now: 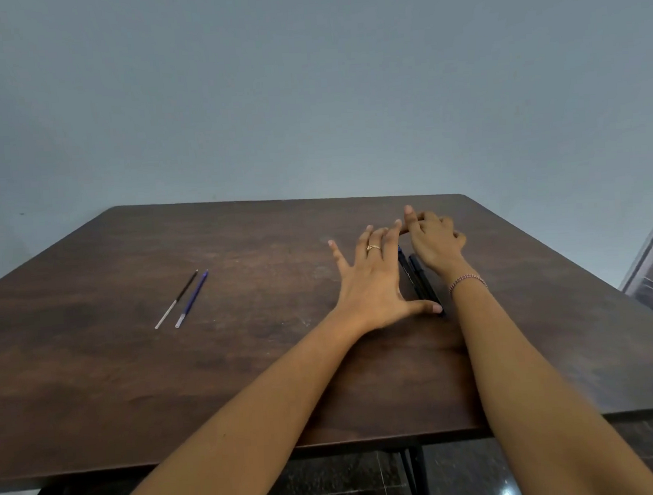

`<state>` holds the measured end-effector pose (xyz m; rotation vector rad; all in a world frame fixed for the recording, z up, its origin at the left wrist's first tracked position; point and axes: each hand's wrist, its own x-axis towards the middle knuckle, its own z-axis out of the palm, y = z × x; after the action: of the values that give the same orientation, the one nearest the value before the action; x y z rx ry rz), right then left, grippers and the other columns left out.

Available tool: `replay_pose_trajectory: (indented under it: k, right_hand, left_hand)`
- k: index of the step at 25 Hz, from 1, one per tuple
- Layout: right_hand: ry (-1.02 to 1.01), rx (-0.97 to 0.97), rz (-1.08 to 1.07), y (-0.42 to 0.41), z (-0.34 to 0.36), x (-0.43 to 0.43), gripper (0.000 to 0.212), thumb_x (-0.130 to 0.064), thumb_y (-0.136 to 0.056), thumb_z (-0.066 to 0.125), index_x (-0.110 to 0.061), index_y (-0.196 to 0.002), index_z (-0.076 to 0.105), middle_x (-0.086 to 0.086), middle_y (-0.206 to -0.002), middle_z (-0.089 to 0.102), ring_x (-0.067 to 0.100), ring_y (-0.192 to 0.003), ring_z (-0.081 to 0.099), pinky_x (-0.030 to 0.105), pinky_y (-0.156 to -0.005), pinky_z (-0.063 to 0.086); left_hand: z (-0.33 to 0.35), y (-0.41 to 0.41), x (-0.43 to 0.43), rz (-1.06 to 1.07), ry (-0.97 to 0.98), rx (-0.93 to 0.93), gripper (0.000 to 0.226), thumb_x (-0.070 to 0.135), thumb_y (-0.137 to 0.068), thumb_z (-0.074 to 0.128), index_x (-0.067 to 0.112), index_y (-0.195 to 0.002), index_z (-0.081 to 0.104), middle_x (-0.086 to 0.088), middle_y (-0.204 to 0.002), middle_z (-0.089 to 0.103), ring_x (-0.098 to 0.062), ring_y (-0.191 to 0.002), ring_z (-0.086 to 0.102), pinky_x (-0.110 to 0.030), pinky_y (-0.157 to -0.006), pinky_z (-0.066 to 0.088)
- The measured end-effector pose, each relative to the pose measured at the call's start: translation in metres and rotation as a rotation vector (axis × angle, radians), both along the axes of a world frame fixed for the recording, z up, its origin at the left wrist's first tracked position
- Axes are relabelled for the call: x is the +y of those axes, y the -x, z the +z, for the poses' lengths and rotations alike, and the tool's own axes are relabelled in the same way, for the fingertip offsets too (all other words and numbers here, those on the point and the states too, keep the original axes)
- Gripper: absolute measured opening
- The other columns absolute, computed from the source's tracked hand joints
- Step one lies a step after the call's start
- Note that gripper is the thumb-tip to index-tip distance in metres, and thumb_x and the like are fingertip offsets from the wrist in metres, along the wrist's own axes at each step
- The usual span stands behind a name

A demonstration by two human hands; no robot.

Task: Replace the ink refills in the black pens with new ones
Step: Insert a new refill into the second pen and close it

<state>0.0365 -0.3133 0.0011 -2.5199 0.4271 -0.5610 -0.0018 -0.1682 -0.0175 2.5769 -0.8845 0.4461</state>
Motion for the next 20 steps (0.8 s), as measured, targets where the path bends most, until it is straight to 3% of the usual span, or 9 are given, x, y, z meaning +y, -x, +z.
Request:
replay_pose_trajectory:
  k: [3, 7, 11, 14, 18, 20]
  right_hand:
    - [-0.032, 0.018, -0.014, 0.003, 0.000, -0.002, 0.063, -0.054, -0.099, 0.014, -0.023, -0.101, 0.069, 0.004, -0.134, 0.050, 0.024, -0.134, 0.029, 0.051, -0.111, 0.013]
    - [-0.069, 0.065, 0.009, 0.011, 0.002, -0.001, 0.055, -0.053, -0.100, 0.016, -0.036, -0.070, 0.058, 0.002, -0.134, 0.049, 0.023, -0.137, 0.025, 0.050, -0.113, 0.010]
    - [-0.054, 0.116, 0.003, 0.011, 0.001, -0.001, 0.055, -0.053, -0.100, 0.015, -0.039, -0.061, 0.050, 0.002, -0.136, 0.048, 0.023, -0.137, 0.025, 0.052, -0.113, 0.010]
    - [-0.052, 0.138, -0.008, 0.011, -0.001, -0.004, 0.055, -0.052, -0.100, 0.014, -0.034, -0.065, 0.053, 0.004, -0.137, 0.048, 0.024, -0.138, 0.025, 0.052, -0.114, 0.011]
    - [-0.018, 0.205, -0.011, 0.003, -0.008, -0.011, 0.066, -0.056, -0.098, 0.013, -0.020, -0.098, 0.068, 0.003, -0.138, 0.046, 0.026, -0.138, 0.023, 0.054, -0.112, 0.011]
    - [-0.009, 0.212, -0.011, -0.002, -0.012, -0.014, 0.071, -0.059, -0.097, 0.012, -0.019, -0.103, 0.071, 0.001, -0.138, 0.046, 0.026, -0.138, 0.023, 0.054, -0.111, 0.011]
  left_hand:
    - [-0.001, 0.002, -0.001, -0.016, -0.001, 0.016, 0.126, 0.083, -0.055, 0.058, 0.024, -0.148, -0.003, -0.005, -0.157, 0.011, -0.022, -0.146, -0.002, -0.071, -0.105, -0.009]
    - [-0.002, 0.003, 0.000, -0.020, 0.008, 0.055, 0.125, 0.081, -0.055, 0.060, 0.024, -0.148, -0.001, -0.004, -0.157, 0.011, -0.021, -0.146, -0.003, -0.071, -0.105, -0.011]
    - [-0.004, 0.002, -0.001, -0.010, -0.006, 0.046, 0.124, 0.083, -0.055, 0.057, 0.025, -0.148, -0.001, -0.006, -0.157, 0.012, -0.022, -0.146, -0.003, -0.072, -0.103, -0.012]
    - [-0.006, -0.001, -0.003, -0.005, -0.021, 0.035, 0.124, 0.085, -0.055, 0.054, 0.026, -0.148, -0.002, -0.006, -0.157, 0.012, -0.023, -0.146, -0.002, -0.073, -0.103, -0.011]
    - [-0.005, 0.000, -0.004, -0.015, -0.020, 0.049, 0.127, 0.085, -0.054, 0.055, 0.027, -0.148, -0.007, -0.008, -0.157, 0.011, -0.023, -0.146, -0.002, -0.074, -0.102, -0.011]
    - [-0.004, 0.001, -0.004, -0.014, -0.017, 0.053, 0.130, 0.084, -0.054, 0.056, 0.026, -0.147, -0.013, -0.010, -0.157, 0.011, -0.024, -0.146, -0.001, -0.073, -0.102, -0.012]
